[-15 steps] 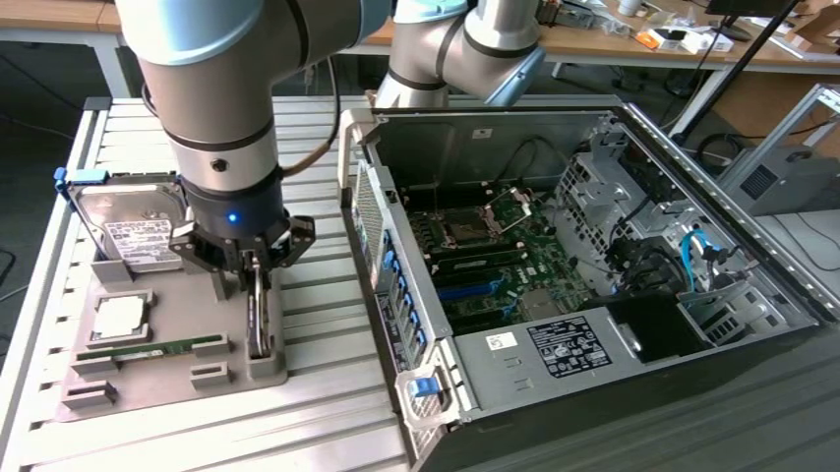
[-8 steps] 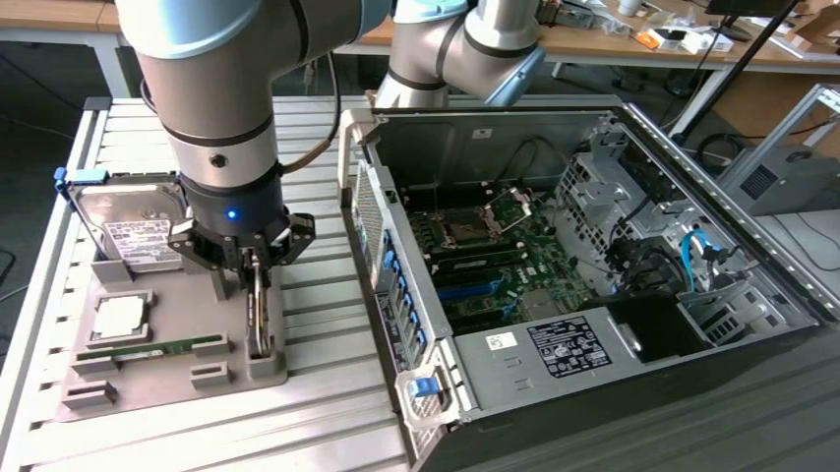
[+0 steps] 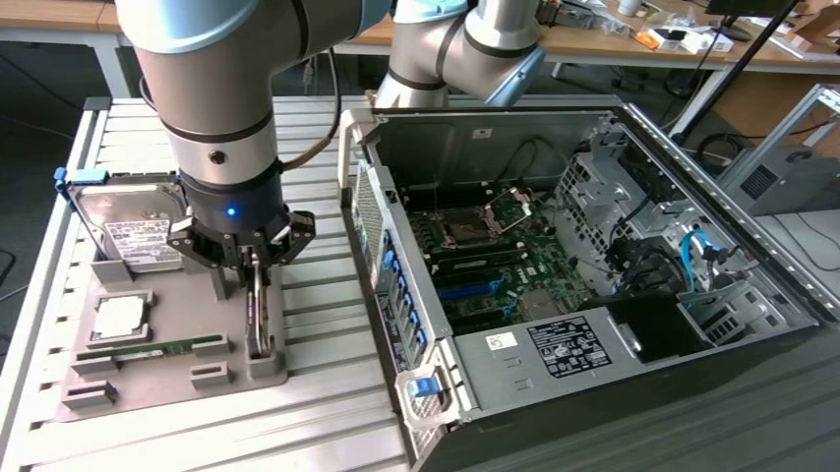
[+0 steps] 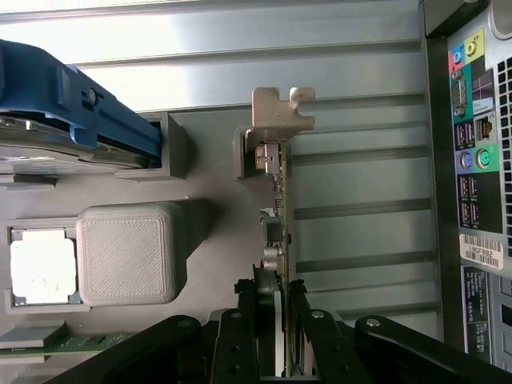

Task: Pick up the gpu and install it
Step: 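Pick up the gpu and move the gpu toward the slot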

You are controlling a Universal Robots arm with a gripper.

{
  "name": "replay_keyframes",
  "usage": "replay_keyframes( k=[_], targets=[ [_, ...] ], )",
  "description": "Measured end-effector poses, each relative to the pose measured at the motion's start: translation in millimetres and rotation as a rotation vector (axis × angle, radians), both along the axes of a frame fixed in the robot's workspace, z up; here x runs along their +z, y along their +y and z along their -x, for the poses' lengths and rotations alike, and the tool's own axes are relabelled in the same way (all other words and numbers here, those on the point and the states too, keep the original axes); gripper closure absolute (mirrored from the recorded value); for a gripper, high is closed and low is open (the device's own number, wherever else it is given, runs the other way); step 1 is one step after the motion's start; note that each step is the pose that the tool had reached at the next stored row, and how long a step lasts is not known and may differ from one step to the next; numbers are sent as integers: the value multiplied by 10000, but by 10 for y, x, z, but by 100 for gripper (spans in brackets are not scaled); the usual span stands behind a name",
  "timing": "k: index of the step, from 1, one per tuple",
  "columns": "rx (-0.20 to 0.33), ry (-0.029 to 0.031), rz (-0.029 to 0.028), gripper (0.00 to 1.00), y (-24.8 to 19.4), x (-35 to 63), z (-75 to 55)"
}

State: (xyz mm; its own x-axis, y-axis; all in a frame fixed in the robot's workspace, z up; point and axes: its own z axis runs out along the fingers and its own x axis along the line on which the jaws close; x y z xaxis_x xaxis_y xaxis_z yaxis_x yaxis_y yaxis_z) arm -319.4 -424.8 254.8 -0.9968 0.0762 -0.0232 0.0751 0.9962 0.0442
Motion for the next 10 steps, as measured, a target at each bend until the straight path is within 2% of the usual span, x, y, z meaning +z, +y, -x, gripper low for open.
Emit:
replay_keyframes(
  k=[7,9,10],
  targets=[
    [0,0,0,73,0,15,0],
    [0,1,0,73,0,183,0],
    [0,0,0,73,0,184,0]
  ],
)
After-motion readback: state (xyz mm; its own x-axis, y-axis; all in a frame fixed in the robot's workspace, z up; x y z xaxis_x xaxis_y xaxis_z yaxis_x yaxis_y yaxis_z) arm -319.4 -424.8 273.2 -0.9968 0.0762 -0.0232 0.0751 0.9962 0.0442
